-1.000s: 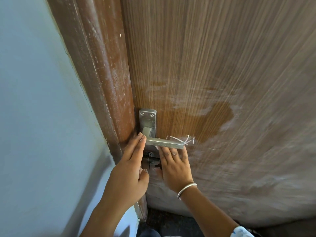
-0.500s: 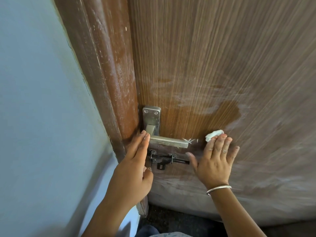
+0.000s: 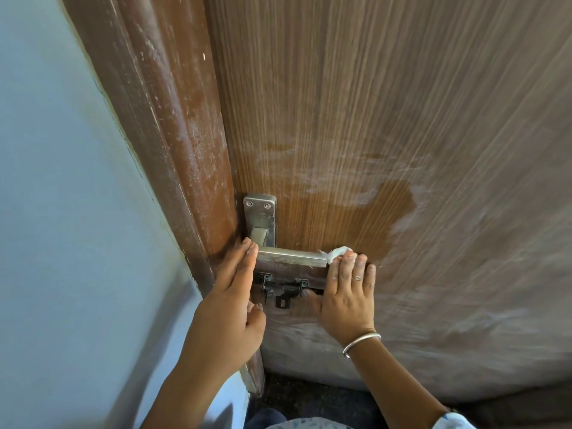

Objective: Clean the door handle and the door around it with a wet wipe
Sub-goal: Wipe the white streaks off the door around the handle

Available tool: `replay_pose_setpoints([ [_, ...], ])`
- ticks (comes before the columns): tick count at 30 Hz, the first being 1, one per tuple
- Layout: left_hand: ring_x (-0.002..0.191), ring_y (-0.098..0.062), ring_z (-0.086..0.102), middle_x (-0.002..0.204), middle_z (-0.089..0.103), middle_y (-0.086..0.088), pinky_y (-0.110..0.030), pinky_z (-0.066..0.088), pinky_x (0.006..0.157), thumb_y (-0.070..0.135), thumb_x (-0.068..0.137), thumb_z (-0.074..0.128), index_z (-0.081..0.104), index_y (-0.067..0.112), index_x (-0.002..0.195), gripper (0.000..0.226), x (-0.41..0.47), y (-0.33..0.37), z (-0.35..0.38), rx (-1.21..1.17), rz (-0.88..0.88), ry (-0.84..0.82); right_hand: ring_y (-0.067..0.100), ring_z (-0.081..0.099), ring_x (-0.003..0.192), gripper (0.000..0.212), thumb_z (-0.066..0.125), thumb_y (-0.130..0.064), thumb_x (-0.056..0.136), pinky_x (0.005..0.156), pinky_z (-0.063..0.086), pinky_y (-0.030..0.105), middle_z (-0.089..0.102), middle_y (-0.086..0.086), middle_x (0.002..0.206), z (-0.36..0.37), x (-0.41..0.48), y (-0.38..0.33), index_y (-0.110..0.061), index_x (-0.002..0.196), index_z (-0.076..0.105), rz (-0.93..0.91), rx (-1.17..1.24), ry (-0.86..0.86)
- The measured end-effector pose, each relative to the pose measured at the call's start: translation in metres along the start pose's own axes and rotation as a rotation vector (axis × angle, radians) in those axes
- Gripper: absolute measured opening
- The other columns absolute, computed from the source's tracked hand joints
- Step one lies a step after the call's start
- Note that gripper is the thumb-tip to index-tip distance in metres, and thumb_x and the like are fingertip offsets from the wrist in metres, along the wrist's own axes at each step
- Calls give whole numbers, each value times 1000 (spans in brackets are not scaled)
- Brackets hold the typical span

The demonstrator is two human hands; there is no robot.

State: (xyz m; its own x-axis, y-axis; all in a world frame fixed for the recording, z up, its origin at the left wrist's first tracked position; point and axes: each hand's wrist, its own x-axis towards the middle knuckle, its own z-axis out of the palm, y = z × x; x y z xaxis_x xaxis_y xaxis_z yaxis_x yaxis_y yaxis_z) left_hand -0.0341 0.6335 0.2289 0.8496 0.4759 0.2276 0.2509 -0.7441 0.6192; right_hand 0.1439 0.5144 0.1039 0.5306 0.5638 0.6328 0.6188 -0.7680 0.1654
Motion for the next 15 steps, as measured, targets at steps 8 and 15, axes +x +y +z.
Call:
replay_pose_setpoints([
  [8,67,0,57,145,6,30,-19,52,60,3,77,65,22,26,145,83,2,-2,1,-3,-15,15,28,26,135,59,40,-31,88,111,5,57,26,10,148,-4,-2,3,-7,141,29,-146,26,-3],
  [15,71,4,55,147,8,27,-23,54,63,4,77,65,20,26,145,85,6,-1,1,16,-15,9,25,25,135,55,33,-27,87,112,-1,57,48,8,140,-10,3,-13,-8,138,40,-280,79,-231],
])
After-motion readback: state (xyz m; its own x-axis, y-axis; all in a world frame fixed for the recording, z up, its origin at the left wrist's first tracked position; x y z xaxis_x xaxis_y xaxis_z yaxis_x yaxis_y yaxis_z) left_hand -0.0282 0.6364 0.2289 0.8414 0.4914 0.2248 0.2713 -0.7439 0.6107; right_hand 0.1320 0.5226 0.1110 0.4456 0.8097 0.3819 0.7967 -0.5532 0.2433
